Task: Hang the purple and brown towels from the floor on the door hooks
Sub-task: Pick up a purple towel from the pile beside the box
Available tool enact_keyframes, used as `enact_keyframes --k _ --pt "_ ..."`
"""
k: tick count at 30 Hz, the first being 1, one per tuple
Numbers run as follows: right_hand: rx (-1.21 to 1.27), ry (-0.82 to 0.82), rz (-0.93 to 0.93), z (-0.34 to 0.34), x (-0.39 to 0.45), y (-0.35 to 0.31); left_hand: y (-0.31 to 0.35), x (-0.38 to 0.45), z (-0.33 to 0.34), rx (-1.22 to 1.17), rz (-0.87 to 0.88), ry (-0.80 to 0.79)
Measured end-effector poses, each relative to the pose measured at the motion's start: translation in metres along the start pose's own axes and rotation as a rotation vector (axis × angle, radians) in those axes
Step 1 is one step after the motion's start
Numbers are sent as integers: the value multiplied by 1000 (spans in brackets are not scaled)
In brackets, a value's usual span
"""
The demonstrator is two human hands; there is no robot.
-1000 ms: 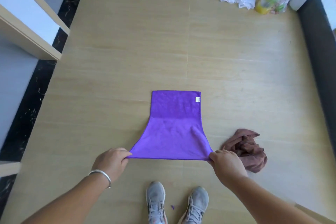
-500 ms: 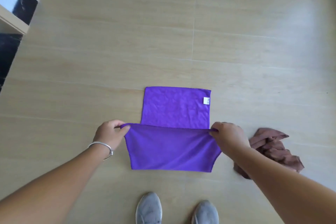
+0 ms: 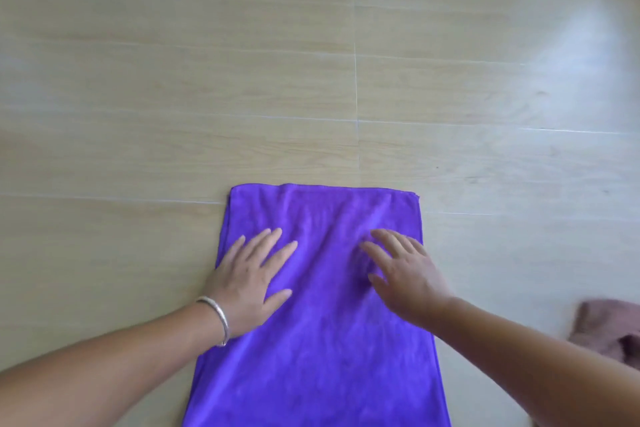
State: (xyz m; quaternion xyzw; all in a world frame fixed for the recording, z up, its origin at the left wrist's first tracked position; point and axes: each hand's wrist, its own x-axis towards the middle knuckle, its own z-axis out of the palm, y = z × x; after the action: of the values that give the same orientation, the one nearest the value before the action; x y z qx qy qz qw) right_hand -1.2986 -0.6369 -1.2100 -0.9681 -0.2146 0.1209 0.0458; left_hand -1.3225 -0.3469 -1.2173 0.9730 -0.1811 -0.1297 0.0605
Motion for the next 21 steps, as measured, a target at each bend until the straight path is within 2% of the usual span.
enact_keyframes --k 4,8,9,14,17,21 --pt "-46 -156 -134 10 -59 -10 17 -49 12 109 26 -165" --pt "-159 -293 -202 9 -45 0 -6 -41 16 156 45 -153" --pt "-165 -287 -205 11 -30 7 -14 -28 16 163 22 -157" --pt "-221 -202 30 -4 35 26 -46 44 -2 238 -141 -168" --pt "-181 -235 -44 -1 17 20 -42 38 -6 271 -139 -179" --pt "-167 -186 -217 13 -32 17 -24 -21 7 197 -15 -134"
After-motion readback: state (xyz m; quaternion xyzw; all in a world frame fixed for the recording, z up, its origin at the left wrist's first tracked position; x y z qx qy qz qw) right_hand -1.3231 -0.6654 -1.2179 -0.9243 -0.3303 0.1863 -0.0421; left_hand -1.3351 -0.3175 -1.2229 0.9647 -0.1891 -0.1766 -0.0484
